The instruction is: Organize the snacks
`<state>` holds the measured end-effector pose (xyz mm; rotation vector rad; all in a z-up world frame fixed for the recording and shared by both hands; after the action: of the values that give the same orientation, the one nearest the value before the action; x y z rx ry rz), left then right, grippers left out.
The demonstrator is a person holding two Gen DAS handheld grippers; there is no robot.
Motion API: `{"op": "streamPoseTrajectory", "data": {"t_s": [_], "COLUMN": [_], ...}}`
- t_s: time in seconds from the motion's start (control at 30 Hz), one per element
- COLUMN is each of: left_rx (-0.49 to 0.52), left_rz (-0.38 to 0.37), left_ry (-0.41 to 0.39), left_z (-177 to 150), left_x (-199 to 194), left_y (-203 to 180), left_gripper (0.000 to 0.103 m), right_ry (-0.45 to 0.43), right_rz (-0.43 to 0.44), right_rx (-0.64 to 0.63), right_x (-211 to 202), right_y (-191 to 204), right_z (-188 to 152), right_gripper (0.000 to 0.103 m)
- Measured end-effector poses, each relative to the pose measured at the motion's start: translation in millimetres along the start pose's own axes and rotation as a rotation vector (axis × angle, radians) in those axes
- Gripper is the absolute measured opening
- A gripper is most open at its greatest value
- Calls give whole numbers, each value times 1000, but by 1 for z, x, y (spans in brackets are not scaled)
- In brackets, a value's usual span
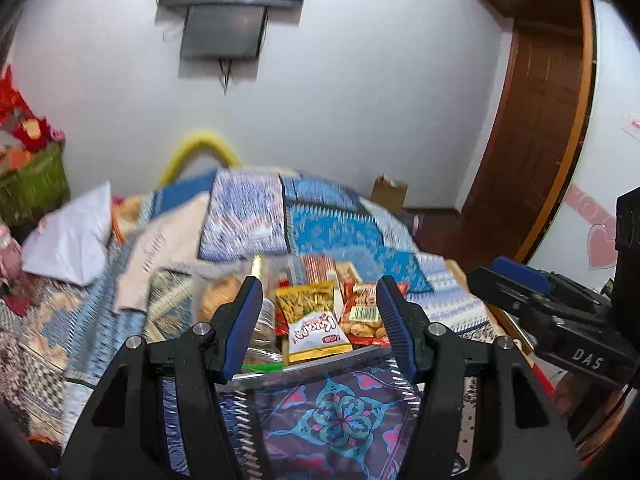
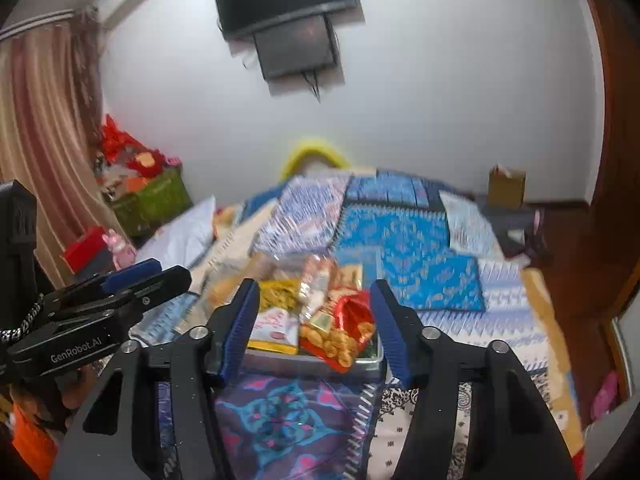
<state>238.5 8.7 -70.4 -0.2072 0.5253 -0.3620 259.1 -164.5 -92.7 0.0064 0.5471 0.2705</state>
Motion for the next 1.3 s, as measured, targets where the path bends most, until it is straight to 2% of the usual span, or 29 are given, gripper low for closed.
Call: {"op": "streamPoseTrajectory", "data": {"t_s": [0.07, 0.13, 0.2, 0.27, 0.33, 0.43, 0.57, 0.73, 1.3], "left_rx": [19, 32, 50, 86, 99, 107, 125, 148, 154], "left_rz": [6, 9, 18, 34, 39, 39, 54, 81, 65], "left_ry": [-42, -81, -118, -162, -183, -231, -259, -267, -247], "left_z": [5, 9, 11, 11, 11, 8, 5, 0, -8], "left_x": [-26, -50, -68, -89, -104, -126, -142, -148, -144], "left_y": [-8, -15, -21, -29, -34, -39, -44, -48, -53], "left_gripper": [59, 61, 69, 69, 85, 91, 101, 101, 101], "right_ry": [-45, -96, -133, -162, -195, -225, -257, -254, -248], "right_rz": [-2, -2, 4, 5, -5, 1, -12, -4, -9], "right_rx": [-4, -12, -23, -32, -41, -47, -42, -24, -2], "right_x": [-20, -42, -61, -75, -88, -103, -115, -114, -121], "right_y": [4, 8, 14, 17, 21, 26, 28, 28, 21], "right_z": [5, 10, 13, 13, 13, 12, 9, 5, -4], "right_gripper": [69, 71, 75, 81, 85, 88, 103, 103, 103]}}
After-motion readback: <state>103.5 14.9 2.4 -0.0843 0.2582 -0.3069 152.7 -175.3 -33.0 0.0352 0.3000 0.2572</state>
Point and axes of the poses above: each gripper's, at about its wrist camera, not at the fingertips, and x roughly the way its jaws point, y to its left, z to its top, the point moved 6 cm from there along x, roughly the way its jaws point, and after that the axes turned 15 degrees about -z, right-handed, at the moved point
